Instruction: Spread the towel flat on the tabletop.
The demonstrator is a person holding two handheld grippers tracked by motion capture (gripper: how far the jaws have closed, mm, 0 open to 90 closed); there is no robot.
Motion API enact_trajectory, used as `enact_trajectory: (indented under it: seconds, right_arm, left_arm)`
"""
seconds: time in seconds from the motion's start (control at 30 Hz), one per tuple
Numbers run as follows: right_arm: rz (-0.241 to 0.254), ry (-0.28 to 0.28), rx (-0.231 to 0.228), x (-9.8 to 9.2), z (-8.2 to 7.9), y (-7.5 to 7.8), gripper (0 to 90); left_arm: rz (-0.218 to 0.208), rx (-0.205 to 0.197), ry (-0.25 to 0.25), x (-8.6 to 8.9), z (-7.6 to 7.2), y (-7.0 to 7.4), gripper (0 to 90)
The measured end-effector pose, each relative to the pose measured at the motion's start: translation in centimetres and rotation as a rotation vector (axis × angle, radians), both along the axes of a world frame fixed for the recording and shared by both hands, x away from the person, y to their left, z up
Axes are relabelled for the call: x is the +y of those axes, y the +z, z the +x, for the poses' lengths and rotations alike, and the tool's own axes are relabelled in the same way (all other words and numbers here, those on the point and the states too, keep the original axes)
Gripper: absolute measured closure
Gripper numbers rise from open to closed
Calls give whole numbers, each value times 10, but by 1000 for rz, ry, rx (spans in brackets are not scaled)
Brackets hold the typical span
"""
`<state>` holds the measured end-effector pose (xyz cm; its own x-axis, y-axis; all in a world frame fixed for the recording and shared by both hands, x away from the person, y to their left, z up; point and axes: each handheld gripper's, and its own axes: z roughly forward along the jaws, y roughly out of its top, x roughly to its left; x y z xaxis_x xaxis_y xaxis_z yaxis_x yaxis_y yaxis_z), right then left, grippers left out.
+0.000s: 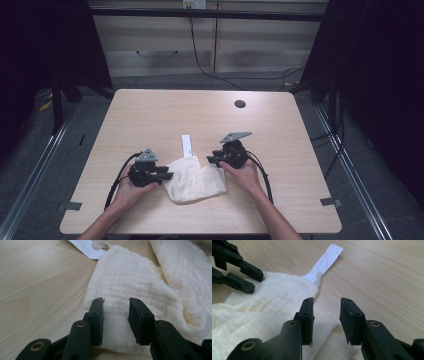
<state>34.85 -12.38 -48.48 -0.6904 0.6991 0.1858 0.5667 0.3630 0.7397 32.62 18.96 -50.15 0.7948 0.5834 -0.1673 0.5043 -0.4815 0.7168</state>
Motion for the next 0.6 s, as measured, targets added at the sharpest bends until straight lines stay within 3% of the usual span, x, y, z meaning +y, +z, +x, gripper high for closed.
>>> enact_trajectory:
  seconds: [0.17, 0.33, 0.47, 0.5, 0.6]
  right_arm:
    - [-47, -8, 28, 2, -2, -10, 599]
    - [-39, -21, 45, -5, -5, -14, 619]
    - [-51, -22, 41, -5, -7, -18, 720]
    - [-69, -31, 34, -5, -9, -17, 797]
    - [-56, -29, 26, -4, -10, -17, 859]
  left_arm:
    - [0, -6, -1, 0, -1, 0, 641]
    - [0, -4, 1, 0, -1, 0, 639]
    - [2, -5, 1, 0, -1, 0, 632]
    - [2, -7, 3, 0, -2, 0, 631]
    - [0, -7, 5, 1, -3, 0, 625]
